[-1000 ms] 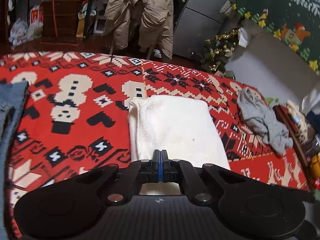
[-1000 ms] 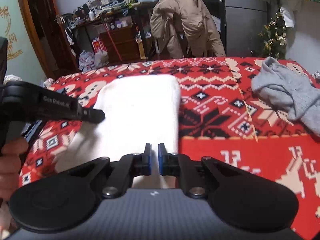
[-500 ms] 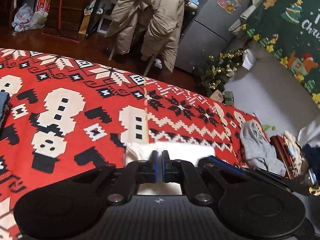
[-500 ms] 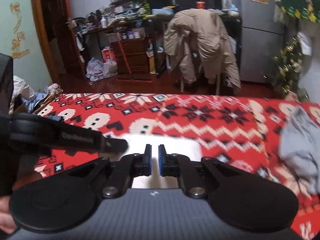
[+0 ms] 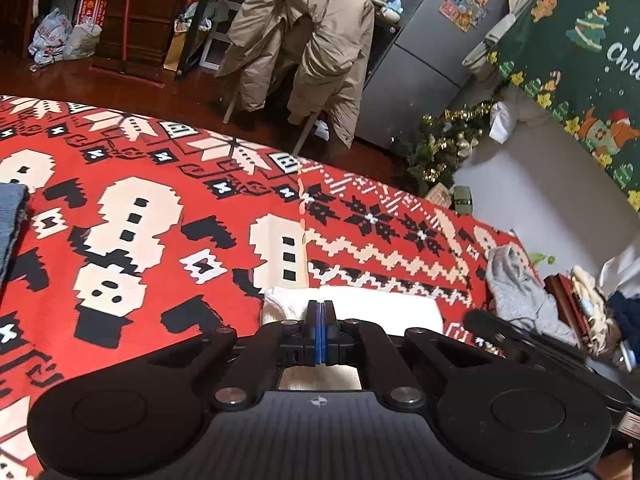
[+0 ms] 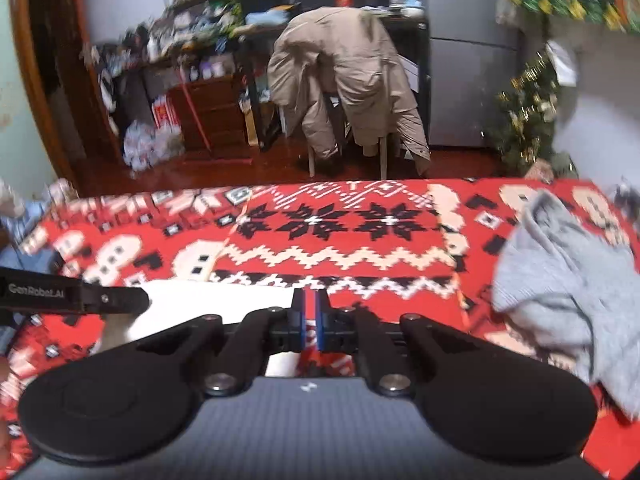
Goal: Fold clothes
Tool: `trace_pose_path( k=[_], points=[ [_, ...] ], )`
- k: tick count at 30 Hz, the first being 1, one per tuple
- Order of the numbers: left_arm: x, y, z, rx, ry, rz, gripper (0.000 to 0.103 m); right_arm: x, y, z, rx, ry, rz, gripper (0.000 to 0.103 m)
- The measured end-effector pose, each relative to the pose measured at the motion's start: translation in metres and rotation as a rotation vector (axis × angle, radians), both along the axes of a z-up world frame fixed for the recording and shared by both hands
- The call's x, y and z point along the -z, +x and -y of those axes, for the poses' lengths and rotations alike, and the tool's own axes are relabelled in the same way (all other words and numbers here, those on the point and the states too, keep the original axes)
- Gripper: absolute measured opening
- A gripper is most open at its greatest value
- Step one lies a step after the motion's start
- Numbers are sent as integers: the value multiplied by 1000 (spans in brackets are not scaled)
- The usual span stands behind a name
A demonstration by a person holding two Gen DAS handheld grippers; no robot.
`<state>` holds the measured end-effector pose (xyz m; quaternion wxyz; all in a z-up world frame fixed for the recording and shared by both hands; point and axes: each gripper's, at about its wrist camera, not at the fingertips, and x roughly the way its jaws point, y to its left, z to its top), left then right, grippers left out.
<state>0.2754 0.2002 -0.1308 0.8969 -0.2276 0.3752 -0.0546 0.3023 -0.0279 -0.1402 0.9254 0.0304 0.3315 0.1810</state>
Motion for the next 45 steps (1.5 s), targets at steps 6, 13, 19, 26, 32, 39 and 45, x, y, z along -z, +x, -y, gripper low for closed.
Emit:
trace_pose_path(
  k=[6,13,19,26,32,39,45],
  points=[
    [-11,-28,7,69,-92,1,3,-6,-30,-13,-97,41,-11,6],
    [10,-47,27,100,-15,-102,4,13,-64,-35,-120,-29,-92,6],
    [0,-81,24,88,63,-115,3,13,-112,-20,-121,-31,-130,6],
    [-22,-104,22,47,135,-51,6,-3,-153,-2,-112,2,-124,8],
    [-34,-78,20,80,3,36,6,-21,-148,-1,-114,43,-50,8],
    [3,-49,21,33,53,-38,3,-14,-110,-13,-70,83,0,9],
    [1,-49,27,-5,274,-74,19,7,-95,-13,-70,49,-79,8]
  ],
)
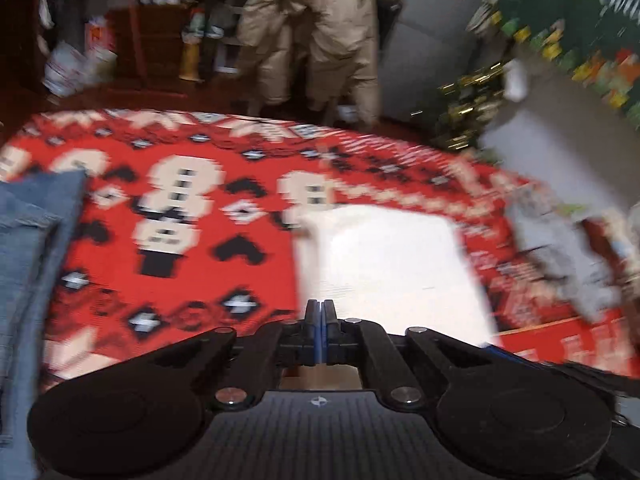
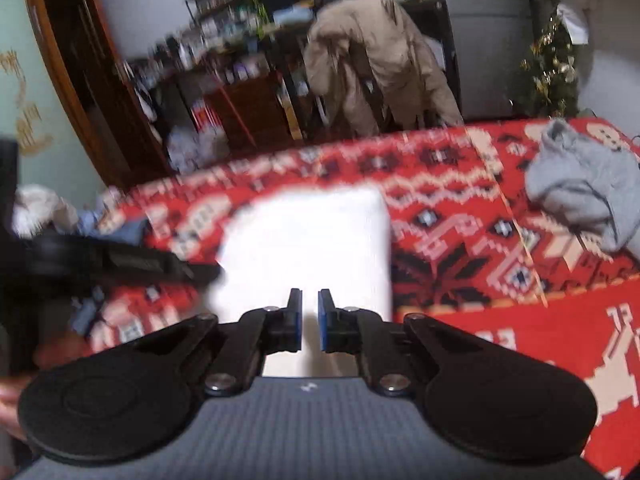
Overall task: Fold clothes
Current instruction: 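Press the folded vest flat with both open grippers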
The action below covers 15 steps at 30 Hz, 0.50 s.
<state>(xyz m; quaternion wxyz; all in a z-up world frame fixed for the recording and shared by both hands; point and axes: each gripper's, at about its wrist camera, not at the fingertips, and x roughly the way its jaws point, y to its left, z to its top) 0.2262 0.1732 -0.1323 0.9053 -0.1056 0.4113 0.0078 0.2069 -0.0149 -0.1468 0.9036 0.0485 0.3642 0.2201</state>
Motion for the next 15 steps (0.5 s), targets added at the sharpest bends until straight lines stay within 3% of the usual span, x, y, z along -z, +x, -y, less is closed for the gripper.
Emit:
trace_pose_path(
  k=[6,11,13,15],
  points=[
    [-18,-11,-5,34,-63,49,11,-5,-9,11,-17,35,-22,13],
    [-26,-16,-8,128,-299,103,11,-9,-13,-5,-21,6,53,14],
    [-17,-13,3,150,-290,65,11,-3,-13,-14,-12,-2,59,14],
    [-4,-9,17,159,-210,2,10,4,-12,-18,-19,-6,32,14]
  ],
)
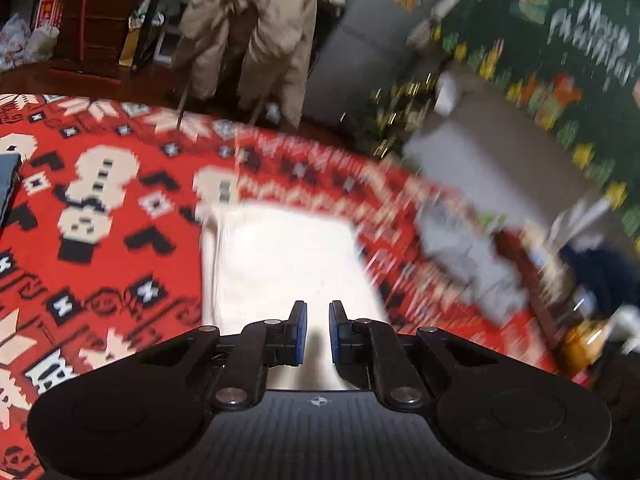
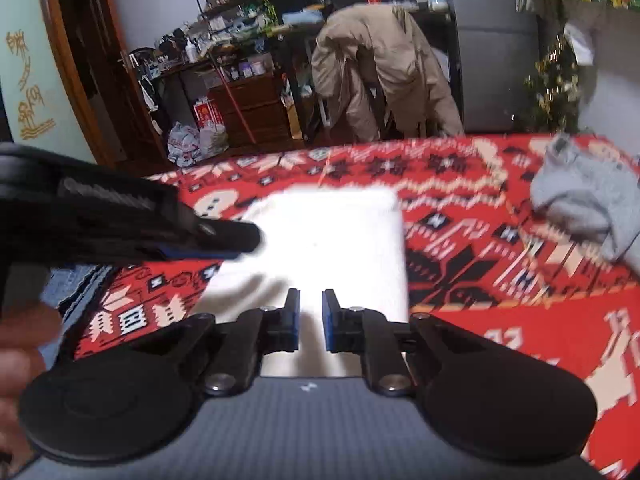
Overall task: Fold clothes
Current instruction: 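Press the folded vest flat with both open grippers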
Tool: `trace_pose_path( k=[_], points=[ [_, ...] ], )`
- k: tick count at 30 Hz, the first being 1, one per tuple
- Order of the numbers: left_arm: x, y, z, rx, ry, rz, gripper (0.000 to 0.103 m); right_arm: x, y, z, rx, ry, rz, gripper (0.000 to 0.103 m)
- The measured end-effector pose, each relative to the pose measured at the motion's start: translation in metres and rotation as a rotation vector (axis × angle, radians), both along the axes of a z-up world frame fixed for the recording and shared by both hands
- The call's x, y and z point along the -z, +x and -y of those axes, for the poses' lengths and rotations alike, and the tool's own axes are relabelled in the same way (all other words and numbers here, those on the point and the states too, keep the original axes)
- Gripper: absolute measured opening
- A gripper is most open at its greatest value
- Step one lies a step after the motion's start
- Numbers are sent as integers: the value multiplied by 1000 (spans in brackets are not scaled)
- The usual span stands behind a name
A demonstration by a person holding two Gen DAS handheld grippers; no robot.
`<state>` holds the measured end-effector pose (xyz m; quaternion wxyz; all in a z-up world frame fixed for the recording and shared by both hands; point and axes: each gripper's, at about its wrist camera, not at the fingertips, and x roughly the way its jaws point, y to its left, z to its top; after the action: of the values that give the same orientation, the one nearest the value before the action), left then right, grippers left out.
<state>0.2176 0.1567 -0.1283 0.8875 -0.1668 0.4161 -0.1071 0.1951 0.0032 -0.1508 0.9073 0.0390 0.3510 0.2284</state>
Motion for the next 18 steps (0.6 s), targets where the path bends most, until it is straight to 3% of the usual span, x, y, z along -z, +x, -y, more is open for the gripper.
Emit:
trace_pose_path(
  k=[3,5,13,18],
  points=[
    [4,-1,6,14,58,-26,11,4,-5,2,-17,-3,-27,14],
    [-1,-2,3,9,49,-30,10,3,-7,7,-20,7,-44,14],
    [-9,6,-27,-77,-76,8,11,-13,-4,13,44,49,22,14],
    [9,20,-46,-105,-195,-42,11,-17,26,-9,44,42,43,14]
  ],
)
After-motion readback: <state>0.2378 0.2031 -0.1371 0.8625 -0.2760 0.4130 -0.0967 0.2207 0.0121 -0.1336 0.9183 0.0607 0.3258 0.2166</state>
